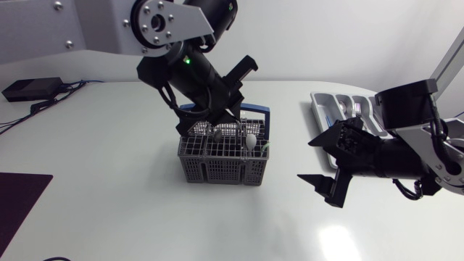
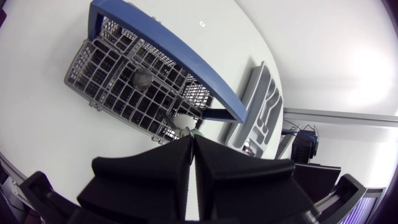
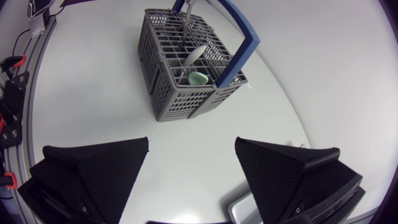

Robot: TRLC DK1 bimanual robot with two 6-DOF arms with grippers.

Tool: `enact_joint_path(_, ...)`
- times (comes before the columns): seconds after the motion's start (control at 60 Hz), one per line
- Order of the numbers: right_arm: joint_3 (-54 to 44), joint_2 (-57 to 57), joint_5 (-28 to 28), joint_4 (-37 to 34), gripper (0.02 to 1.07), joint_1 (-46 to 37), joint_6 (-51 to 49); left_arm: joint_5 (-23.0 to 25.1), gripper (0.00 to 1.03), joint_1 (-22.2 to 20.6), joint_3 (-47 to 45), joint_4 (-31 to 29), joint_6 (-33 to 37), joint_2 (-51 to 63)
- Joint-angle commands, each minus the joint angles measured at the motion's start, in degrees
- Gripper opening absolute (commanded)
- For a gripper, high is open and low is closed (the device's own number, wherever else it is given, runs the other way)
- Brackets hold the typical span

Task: Unload the cutlery basket into the drawer organizer.

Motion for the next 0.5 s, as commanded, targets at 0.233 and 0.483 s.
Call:
enact_joint_path(0.233, 0.78, -3.20, 0.29, -0.16, 1.02, 4.09, 6.52, 2.77, 0.05, 1.47, -2.98, 0.41, -1.21, -4.84)
enact_joint_path(0.483, 3.77, -2.50, 0.38, -1.21, 0.99, 7.60, 11.18, 3.92, 0.05, 1.73, -3.86, 0.41, -1.30, -7.65)
